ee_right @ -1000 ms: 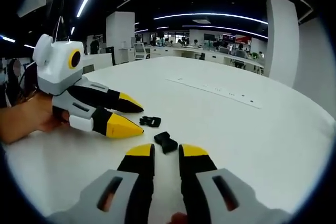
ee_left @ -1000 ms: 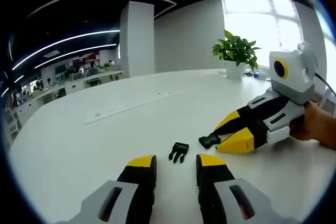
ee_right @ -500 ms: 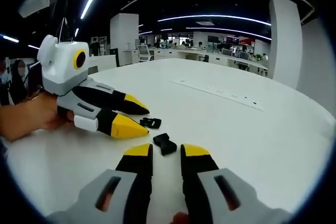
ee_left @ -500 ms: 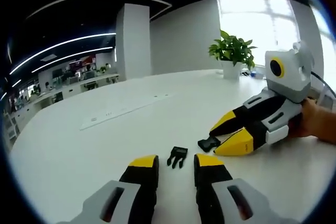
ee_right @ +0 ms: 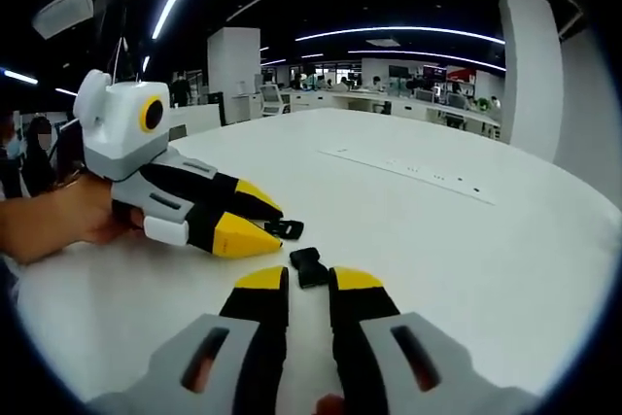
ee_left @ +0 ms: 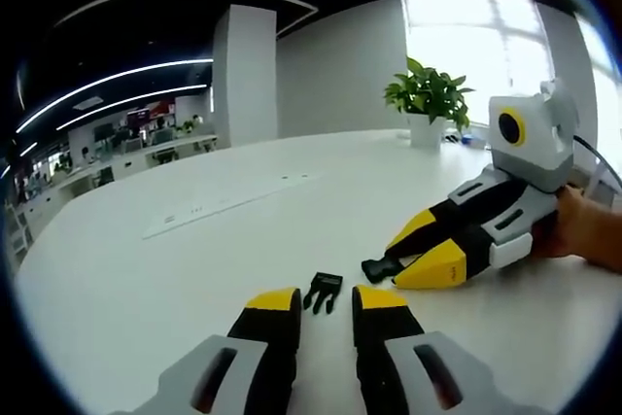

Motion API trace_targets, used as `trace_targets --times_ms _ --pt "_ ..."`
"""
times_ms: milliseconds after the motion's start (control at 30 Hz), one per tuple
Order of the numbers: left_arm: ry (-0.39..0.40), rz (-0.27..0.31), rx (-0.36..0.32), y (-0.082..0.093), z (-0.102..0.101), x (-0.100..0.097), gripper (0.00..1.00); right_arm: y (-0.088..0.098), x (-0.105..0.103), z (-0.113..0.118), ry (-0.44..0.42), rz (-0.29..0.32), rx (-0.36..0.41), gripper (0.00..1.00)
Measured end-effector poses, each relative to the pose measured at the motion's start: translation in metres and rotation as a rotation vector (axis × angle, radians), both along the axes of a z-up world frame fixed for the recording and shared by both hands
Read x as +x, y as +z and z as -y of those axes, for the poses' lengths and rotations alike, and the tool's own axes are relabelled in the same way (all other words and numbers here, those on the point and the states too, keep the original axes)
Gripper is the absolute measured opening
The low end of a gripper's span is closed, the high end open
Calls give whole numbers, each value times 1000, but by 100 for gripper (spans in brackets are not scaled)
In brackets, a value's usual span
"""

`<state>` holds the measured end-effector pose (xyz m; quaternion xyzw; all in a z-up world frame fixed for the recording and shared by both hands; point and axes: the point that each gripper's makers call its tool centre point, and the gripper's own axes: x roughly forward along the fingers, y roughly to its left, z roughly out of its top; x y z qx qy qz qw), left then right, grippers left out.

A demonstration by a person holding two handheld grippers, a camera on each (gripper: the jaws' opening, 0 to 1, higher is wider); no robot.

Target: Snap the two parts of the plastic buckle together until the buckle closes and remains connected.

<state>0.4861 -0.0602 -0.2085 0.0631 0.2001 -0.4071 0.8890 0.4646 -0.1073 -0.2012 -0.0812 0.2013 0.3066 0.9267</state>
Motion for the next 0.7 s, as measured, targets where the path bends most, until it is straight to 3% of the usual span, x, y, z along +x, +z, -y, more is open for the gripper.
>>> trace_targets --times_ms 700 --pt "6 2 -4 0 -8 -15 12 -2 -5 0 -2 8 -7 13"
